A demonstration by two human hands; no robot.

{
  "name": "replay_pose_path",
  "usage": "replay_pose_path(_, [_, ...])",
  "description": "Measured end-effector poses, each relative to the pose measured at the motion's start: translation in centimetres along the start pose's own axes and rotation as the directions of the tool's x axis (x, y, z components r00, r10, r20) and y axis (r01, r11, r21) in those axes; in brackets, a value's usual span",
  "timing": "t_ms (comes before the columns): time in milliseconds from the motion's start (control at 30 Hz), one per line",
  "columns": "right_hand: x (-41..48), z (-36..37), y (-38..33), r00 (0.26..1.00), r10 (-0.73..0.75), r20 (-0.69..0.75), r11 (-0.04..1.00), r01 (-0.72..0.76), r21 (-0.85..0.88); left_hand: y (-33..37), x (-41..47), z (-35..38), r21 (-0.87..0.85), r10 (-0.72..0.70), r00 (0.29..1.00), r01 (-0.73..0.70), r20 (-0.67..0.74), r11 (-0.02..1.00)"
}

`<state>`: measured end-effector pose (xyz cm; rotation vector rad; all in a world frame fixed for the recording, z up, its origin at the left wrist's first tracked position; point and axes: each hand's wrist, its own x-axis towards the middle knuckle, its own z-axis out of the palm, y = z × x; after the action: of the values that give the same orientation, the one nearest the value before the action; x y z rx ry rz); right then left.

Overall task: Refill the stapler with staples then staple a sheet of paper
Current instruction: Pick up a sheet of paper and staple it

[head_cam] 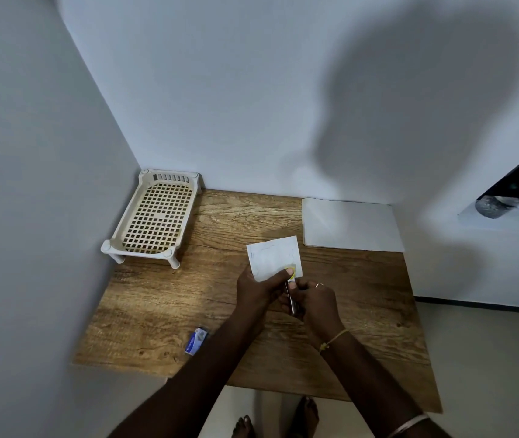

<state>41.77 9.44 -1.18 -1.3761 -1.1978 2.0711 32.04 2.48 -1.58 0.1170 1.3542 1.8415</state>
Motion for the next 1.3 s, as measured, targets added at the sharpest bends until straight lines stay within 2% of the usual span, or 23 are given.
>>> replay_pose_path(167, [0.7, -0.2, 0.6, 0.999, -0.003, -0.032, 1.000, 0.002, -0.026, 0.4, 0.0, 0.1, 0.034, 0.021, 1.000, -0.021, 0.009, 0.999])
replay_pose_path(333, [1.5, -0.3, 1.1, 0.997, -0.048, -0.063, 0.989, 0.038, -0.140, 0.6, 0.1, 0.1, 0.025, 0.029, 0.999, -0.030, 0.036, 0.999])
replay_pose_path(567, [1.4, -0.3, 1.2, 0.997, -0.074, -0.036, 0.991, 0.070, -0.111, 0.7, 0.4, -0.1, 0.037, -0.020, 0.998, 0.018, 0.057, 0.999])
replay_pose_path(667, [0.9, -0.3, 0.9, 0.998, -0.068, 0.017, 0.997, 0.068, -0.035, 0.9, 0.5, -0.2, 0.055, -0.046, 0.995, 0.041, 0.089, 0.998])
replay_pose_path(1033, [0.1, -0.3, 0.6, 0.993, -0.078, 0.091, 0.997, 0.078, 0.010, 0.6, 1.4, -0.6, -0.055, -0.139, 0.990, 0.138, -0.013, 0.989])
replay_pose_path(1300, [-0.2, -1.1, 0.7, 0.982, -0.152, 0.111, 0.983, 0.162, -0.087, 0.9, 2.1, -0.9, -0.084, -0.170, 0.981, 0.163, -0.090, 0.983])
